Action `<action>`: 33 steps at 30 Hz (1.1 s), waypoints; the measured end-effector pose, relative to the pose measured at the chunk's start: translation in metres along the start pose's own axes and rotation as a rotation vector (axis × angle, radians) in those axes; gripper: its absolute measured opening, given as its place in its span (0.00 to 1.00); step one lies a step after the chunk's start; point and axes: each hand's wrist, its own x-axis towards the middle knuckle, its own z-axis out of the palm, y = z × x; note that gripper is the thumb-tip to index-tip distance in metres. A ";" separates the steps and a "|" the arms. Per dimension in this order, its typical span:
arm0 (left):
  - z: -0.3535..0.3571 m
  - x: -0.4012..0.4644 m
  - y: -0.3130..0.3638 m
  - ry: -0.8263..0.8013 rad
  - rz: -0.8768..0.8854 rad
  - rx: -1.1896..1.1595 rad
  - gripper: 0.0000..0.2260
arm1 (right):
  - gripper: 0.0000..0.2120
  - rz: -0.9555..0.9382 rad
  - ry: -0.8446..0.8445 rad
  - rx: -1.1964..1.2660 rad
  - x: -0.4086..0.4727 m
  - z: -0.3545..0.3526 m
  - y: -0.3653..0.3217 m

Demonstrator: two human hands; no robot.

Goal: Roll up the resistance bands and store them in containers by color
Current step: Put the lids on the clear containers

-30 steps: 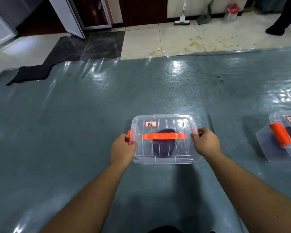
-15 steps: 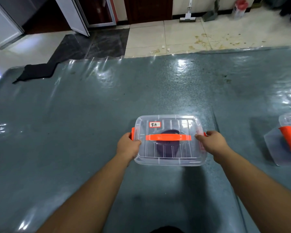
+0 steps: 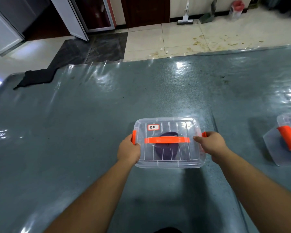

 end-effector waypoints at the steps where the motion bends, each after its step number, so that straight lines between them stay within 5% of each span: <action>1: 0.000 0.000 0.000 -0.001 0.002 0.003 0.14 | 0.08 -0.013 0.013 -0.008 -0.001 0.000 0.000; 8: 0.002 -0.001 -0.002 0.009 -0.001 0.010 0.15 | 0.15 -0.203 0.177 -0.301 -0.014 0.005 -0.006; 12: 0.002 -0.002 -0.001 0.016 -0.004 0.010 0.14 | 0.11 -0.209 0.193 -0.328 -0.018 0.008 -0.008; 33: 0.002 -0.003 0.003 0.059 -0.029 0.030 0.19 | 0.07 -0.184 0.172 -0.209 -0.020 0.008 -0.003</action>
